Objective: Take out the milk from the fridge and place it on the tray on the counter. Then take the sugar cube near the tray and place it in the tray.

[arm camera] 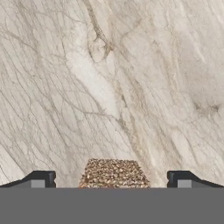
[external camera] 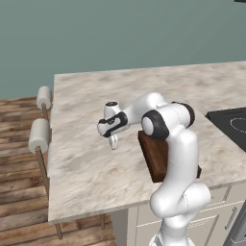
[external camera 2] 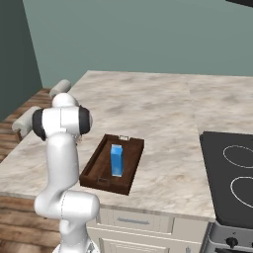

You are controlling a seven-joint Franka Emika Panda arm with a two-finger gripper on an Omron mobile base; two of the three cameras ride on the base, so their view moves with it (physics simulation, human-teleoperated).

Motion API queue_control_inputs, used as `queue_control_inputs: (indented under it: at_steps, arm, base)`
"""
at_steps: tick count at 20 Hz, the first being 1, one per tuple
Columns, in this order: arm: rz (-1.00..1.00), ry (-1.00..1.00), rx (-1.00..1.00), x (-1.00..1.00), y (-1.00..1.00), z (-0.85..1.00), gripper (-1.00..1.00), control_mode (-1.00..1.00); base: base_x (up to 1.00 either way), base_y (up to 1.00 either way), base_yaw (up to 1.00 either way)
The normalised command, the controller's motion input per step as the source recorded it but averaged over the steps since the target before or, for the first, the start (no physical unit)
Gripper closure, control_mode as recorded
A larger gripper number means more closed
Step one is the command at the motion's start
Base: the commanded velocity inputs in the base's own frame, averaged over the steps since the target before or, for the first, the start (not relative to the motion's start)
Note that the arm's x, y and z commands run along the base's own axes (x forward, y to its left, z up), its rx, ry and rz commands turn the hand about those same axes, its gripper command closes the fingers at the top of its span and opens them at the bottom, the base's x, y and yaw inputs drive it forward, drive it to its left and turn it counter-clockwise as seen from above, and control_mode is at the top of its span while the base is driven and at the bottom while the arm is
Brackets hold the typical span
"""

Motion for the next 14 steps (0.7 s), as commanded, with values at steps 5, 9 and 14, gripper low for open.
queue_control_inputs:
  at_steps: [5,9,14]
  arm:
    - [0.02,0.0,0.0,0.16,0.0,-0.31,1.0,-1.0]
    - [0.01,0.0,0.0,0.08,0.0,-0.29,1.0,-1.0]
    - [0.01,0.0,0.0,0.0,0.0,-0.3,1.0,-1.0]
  base:
    - [0.0,0.0,0.0]
    - [0.0,0.0,0.0]
    - [0.0,0.0,0.0]
